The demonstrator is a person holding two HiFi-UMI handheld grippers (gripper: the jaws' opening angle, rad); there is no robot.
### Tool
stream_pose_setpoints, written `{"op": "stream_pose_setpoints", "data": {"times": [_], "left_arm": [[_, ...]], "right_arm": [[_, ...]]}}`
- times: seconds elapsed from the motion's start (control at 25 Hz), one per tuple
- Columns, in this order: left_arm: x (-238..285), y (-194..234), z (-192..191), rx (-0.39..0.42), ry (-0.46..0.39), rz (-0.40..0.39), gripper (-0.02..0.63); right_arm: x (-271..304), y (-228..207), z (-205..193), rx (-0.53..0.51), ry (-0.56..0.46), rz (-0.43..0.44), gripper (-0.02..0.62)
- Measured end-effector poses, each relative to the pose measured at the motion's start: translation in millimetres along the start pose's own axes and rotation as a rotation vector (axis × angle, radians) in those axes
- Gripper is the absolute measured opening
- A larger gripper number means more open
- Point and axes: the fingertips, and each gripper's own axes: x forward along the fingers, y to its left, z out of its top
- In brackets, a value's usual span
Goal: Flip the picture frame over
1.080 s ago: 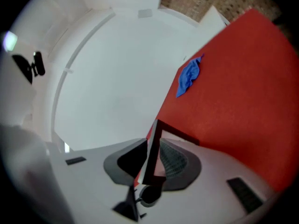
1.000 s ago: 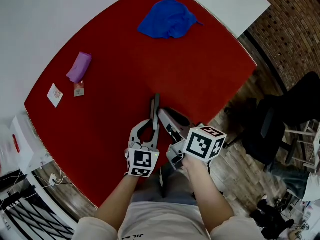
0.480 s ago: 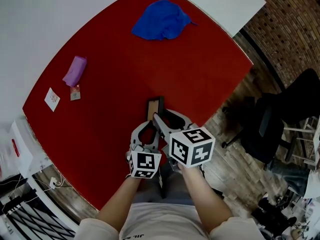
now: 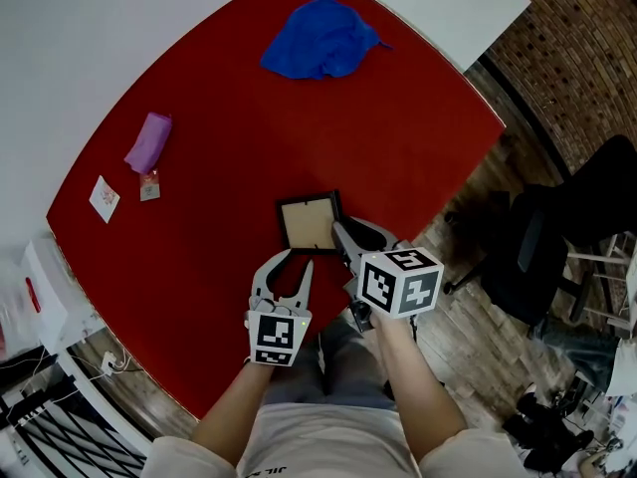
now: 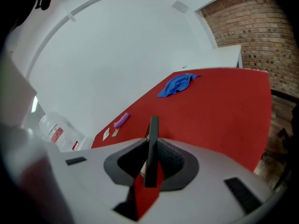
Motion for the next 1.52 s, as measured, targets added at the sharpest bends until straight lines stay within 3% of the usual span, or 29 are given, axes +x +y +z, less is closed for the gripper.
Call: {"op": "stream_pose_setpoints", "data": {"times": [0.2, 0.44, 0.52, 0.72, 1.08, 1.52], "left_arm": [[9, 38, -14, -0.122, 0.047, 0.067, 0.109], [36, 56, -31, -0.17, 0.143, 0.108, 0.106], [38, 56, -34, -0.203, 0.156, 0.116, 0.069], [43, 54, -35, -0.197, 0.167, 0.131, 0.058], [47, 50, -33, -0.175, 0.163, 0.141, 0.058], [50, 49, -32, -0.162, 0.171, 0.155, 0.058]], "right_arm": [[6, -28, -6, 0.019, 0.025, -0.018, 0.066], [15, -54, -15, 0.08, 0.034, -0.015, 0.066], [18, -60, -19, 0.077, 0.04, -0.024, 0.066], [26, -78, -34, -0.016, 0.085, -0.097, 0.066], [36, -92, -44, -0.31, 0.156, -0.273, 0.055], [38, -91, -38, -0.374, 0.122, -0.315, 0.065]]}}
